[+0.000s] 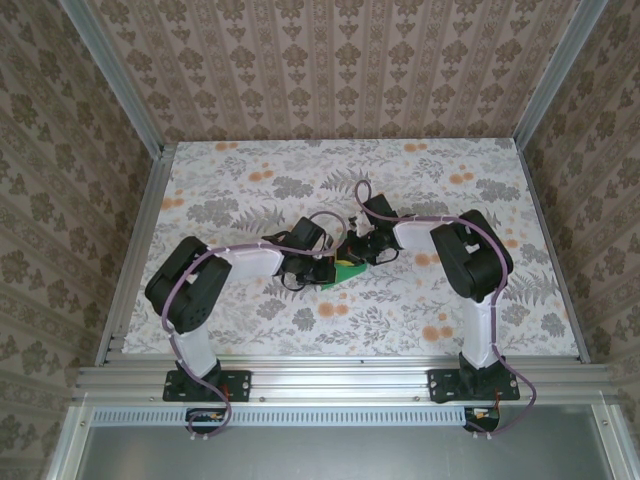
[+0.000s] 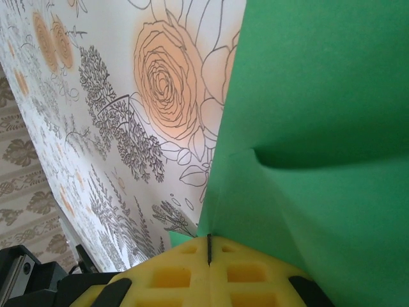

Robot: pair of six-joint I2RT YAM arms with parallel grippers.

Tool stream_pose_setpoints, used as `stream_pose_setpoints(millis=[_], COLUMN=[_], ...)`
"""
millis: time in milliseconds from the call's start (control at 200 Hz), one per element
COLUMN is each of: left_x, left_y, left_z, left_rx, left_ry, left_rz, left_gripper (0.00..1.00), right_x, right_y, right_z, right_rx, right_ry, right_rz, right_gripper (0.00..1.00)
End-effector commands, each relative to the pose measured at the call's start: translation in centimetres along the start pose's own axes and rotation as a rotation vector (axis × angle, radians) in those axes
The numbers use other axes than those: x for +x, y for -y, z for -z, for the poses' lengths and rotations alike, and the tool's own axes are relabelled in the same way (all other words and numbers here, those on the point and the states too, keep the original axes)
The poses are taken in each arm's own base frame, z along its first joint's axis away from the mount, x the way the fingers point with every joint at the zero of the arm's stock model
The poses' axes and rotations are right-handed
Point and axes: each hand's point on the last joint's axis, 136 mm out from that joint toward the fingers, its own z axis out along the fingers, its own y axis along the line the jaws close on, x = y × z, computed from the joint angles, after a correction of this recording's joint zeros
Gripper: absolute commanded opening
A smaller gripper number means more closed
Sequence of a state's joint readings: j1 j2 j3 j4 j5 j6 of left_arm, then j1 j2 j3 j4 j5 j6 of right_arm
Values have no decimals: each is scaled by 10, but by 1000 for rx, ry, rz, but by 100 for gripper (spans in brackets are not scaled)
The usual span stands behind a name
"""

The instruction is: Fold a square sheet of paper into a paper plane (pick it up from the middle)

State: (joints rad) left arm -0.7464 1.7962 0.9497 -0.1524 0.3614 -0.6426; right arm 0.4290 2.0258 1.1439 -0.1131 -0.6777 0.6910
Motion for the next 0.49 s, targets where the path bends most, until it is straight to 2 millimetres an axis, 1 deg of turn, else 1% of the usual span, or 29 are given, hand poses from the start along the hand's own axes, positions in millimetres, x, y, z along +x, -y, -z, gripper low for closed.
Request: stream_pose_setpoints(millis=[0, 120, 185, 245, 300, 345, 435, 490], left_x=[22, 30, 32, 32, 31, 30, 29, 28], left_y=[-29, -31, -32, -32, -31, -30, -29, -28], left_z=[-9, -11, -12, -12, -12, -11, -11, -11], left_rx=[-109, -99, -97, -94, -91, -89, -90, -87], left_ry=[-51, -61, -64, -65, -63, -61, -62, -63], left_rz=[34, 45, 47, 48, 49, 50, 53, 57], left_gripper=[1, 1, 1, 0, 0, 0, 0, 0], right_x=[-5, -4, 2, 9, 17, 22, 27, 30], right_y=[1, -13, -23, -27, -27, -24, -16, -14], right_z=[18, 31, 31, 28, 23, 18, 10, 7], right_rx=[51, 18, -21, -28, -24, -12, 2, -5], right_ry=[64, 92, 81, 55, 34, 21, 13, 11], right_rz=[-14, 5, 17, 25, 27, 22, 2, -1], right_gripper=[7, 8, 8, 8, 8, 8, 7, 7])
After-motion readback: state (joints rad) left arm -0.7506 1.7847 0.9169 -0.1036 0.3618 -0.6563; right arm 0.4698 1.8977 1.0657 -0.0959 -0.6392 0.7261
